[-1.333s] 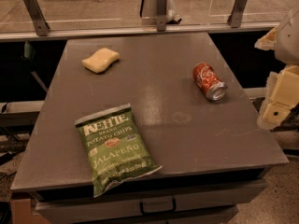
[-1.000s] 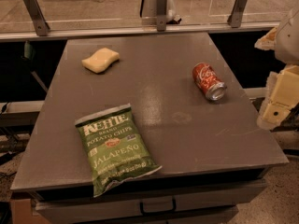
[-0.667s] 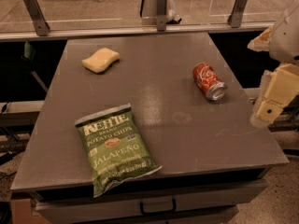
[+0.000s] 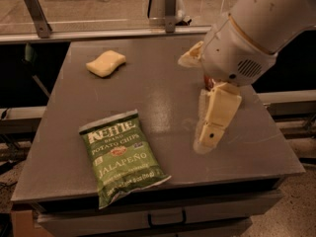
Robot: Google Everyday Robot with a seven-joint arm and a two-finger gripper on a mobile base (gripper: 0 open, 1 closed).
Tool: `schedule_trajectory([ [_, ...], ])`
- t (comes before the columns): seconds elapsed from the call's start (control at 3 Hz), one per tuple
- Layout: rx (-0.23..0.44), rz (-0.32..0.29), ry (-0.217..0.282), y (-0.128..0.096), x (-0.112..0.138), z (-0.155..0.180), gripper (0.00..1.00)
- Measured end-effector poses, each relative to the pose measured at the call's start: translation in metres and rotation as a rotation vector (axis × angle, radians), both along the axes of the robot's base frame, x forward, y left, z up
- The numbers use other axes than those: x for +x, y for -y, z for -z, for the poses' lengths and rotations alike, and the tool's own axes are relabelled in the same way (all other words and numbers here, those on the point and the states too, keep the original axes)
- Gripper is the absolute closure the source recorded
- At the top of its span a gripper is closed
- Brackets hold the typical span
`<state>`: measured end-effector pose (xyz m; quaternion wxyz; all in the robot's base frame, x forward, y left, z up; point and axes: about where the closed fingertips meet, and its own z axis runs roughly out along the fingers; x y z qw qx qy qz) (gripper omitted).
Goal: Pick green jalapeno chip bag
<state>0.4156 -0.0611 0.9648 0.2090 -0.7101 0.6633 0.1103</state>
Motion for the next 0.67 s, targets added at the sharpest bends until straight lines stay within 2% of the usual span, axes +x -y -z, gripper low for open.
schedule_trajectory([
  [0.33,0.057,-0.155,0.013,-0.061,-0.023,0.004,0.0],
  [0.67,0.092,-0.232,0.028,-0.102,-0.031,0.017,0.0],
])
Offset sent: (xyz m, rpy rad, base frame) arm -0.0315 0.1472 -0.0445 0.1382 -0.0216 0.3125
